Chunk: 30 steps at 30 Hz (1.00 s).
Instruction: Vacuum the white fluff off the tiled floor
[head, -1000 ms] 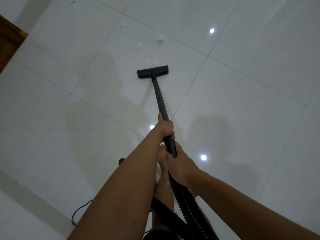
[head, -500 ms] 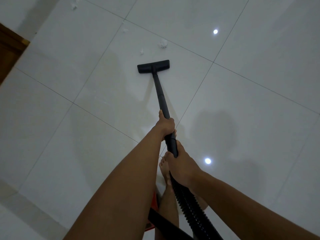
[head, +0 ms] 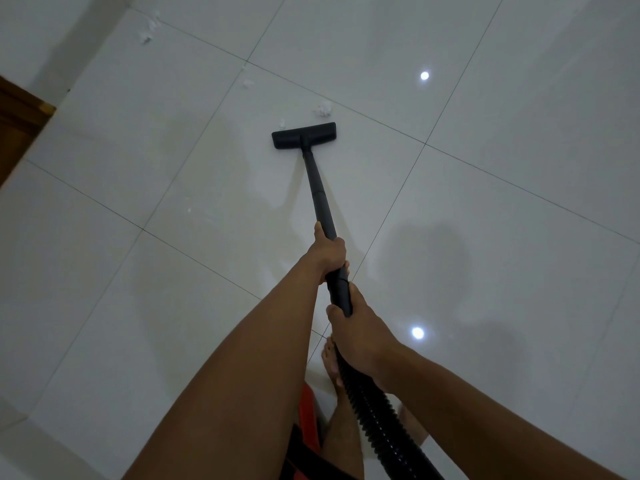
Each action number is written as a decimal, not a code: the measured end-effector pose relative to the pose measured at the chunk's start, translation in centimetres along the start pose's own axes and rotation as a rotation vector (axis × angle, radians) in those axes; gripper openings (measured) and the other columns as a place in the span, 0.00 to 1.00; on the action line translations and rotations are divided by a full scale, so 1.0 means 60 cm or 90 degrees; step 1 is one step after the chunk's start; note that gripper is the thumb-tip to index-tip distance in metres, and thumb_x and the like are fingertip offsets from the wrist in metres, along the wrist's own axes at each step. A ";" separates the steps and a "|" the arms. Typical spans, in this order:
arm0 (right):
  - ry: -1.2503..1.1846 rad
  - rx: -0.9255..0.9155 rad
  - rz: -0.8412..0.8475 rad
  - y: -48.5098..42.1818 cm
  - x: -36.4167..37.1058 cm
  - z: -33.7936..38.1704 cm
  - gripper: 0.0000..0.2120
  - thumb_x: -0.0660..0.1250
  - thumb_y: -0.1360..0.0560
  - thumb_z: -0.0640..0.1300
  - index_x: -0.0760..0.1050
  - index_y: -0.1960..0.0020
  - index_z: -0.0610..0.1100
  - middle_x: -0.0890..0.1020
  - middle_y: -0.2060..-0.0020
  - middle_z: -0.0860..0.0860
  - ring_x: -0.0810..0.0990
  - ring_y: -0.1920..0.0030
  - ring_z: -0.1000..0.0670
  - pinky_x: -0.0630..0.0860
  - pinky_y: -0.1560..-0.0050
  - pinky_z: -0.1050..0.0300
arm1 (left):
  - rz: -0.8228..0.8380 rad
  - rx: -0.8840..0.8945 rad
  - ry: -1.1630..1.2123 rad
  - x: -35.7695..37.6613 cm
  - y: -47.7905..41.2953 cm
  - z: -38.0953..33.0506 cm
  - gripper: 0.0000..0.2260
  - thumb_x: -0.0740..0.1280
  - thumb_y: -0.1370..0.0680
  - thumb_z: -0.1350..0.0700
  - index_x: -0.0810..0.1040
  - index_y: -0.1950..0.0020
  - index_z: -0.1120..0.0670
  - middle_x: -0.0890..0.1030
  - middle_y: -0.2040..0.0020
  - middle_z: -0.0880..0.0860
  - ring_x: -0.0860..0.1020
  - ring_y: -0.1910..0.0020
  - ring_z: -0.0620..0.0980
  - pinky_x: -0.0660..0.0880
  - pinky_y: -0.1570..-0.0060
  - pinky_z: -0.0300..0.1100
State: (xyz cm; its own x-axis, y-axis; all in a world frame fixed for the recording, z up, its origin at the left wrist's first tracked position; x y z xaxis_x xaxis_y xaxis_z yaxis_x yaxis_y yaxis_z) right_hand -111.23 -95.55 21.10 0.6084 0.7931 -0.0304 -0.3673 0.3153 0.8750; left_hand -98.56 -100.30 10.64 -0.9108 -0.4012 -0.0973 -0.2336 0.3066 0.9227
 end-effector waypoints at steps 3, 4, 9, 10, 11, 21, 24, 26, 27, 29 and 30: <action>-0.022 0.010 0.007 -0.009 0.002 0.014 0.27 0.55 0.14 0.49 0.49 0.19 0.59 0.79 0.62 0.40 0.76 0.79 0.52 0.75 0.75 0.63 | -0.001 0.005 -0.001 -0.007 -0.010 -0.015 0.32 0.54 0.16 0.56 0.39 0.19 0.37 0.74 0.55 0.55 0.75 0.66 0.48 0.78 0.62 0.44; -0.021 0.009 0.005 -0.013 0.002 0.017 0.26 0.55 0.14 0.49 0.50 0.19 0.59 0.79 0.62 0.41 0.76 0.79 0.53 0.75 0.75 0.63 | -0.002 0.008 -0.003 -0.009 -0.013 -0.020 0.32 0.54 0.15 0.57 0.39 0.19 0.37 0.74 0.55 0.55 0.75 0.66 0.48 0.78 0.62 0.44; -0.006 -0.010 -0.018 -0.034 -0.006 0.038 0.25 0.55 0.15 0.49 0.53 0.20 0.59 0.78 0.62 0.46 0.75 0.80 0.58 0.70 0.80 0.69 | -0.004 0.012 -0.010 -0.018 -0.032 -0.040 0.32 0.54 0.15 0.56 0.39 0.19 0.37 0.74 0.54 0.55 0.75 0.65 0.48 0.79 0.61 0.45; -0.008 -0.008 -0.018 -0.037 -0.007 0.041 0.25 0.56 0.15 0.49 0.53 0.20 0.59 0.78 0.62 0.46 0.75 0.79 0.58 0.70 0.80 0.69 | -0.004 0.012 -0.009 -0.019 -0.036 -0.043 0.32 0.54 0.15 0.56 0.39 0.19 0.37 0.74 0.54 0.56 0.75 0.65 0.48 0.79 0.59 0.45; -0.012 -0.003 -0.016 -0.040 -0.007 0.044 0.25 0.56 0.15 0.49 0.54 0.20 0.59 0.78 0.61 0.46 0.75 0.80 0.58 0.70 0.80 0.69 | -0.003 0.011 -0.005 -0.019 -0.038 -0.046 0.32 0.54 0.15 0.56 0.39 0.19 0.37 0.74 0.55 0.56 0.75 0.65 0.48 0.79 0.59 0.45; -0.037 0.040 0.011 -0.040 -0.020 0.083 0.24 0.56 0.15 0.49 0.54 0.22 0.62 0.79 0.60 0.42 0.78 0.74 0.52 0.74 0.77 0.64 | 0.002 -0.004 0.013 -0.025 -0.032 -0.083 0.32 0.54 0.15 0.56 0.38 0.19 0.37 0.73 0.50 0.57 0.74 0.64 0.48 0.77 0.63 0.44; -0.034 0.065 0.026 -0.016 -0.034 0.096 0.24 0.56 0.15 0.48 0.55 0.22 0.61 0.78 0.62 0.42 0.78 0.75 0.51 0.75 0.77 0.62 | 0.007 -0.025 0.024 -0.018 0.001 -0.093 0.32 0.53 0.15 0.57 0.38 0.19 0.38 0.73 0.50 0.57 0.74 0.65 0.48 0.77 0.68 0.42; -0.017 0.073 0.035 -0.003 -0.048 0.100 0.24 0.56 0.15 0.47 0.55 0.22 0.60 0.78 0.63 0.42 0.77 0.78 0.52 0.74 0.77 0.63 | 0.008 -0.034 0.030 -0.008 0.020 -0.096 0.32 0.53 0.15 0.57 0.37 0.19 0.38 0.74 0.49 0.57 0.74 0.66 0.48 0.76 0.68 0.41; 0.010 0.072 0.036 0.002 -0.057 0.100 0.24 0.57 0.15 0.47 0.55 0.22 0.58 0.77 0.63 0.43 0.76 0.80 0.54 0.73 0.79 0.64 | 0.007 -0.039 0.035 -0.001 0.027 -0.096 0.32 0.53 0.15 0.57 0.38 0.19 0.39 0.74 0.50 0.57 0.74 0.66 0.48 0.76 0.68 0.41; 0.057 0.069 0.041 0.013 -0.078 0.099 0.25 0.57 0.15 0.47 0.54 0.21 0.56 0.77 0.64 0.44 0.75 0.83 0.57 0.71 0.80 0.66 | 0.001 -0.048 0.052 0.016 0.039 -0.095 0.31 0.54 0.15 0.56 0.39 0.18 0.40 0.75 0.53 0.57 0.74 0.66 0.48 0.77 0.66 0.42; 0.062 0.072 0.049 0.020 -0.089 0.097 0.25 0.57 0.15 0.47 0.54 0.21 0.56 0.77 0.65 0.45 0.75 0.82 0.56 0.72 0.79 0.65 | -0.005 -0.054 0.062 0.025 0.043 -0.093 0.31 0.54 0.15 0.56 0.40 0.18 0.39 0.75 0.56 0.56 0.74 0.66 0.47 0.77 0.65 0.42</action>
State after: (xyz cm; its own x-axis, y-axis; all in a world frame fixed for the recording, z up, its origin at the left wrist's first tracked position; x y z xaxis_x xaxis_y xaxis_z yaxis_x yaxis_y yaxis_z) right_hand -110.81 -102.42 25.14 0.5089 0.8608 -0.0032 -0.3256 0.1959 0.9250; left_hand -98.62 -104.92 14.97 -0.8706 -0.4867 -0.0720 -0.2074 0.2304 0.9508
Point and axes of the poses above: each hand's wrist, its own y-axis away from the middle knuckle, its own x-axis out of the palm, z = x × y, the point moved 5 cm from there along -y, towards the middle knuckle
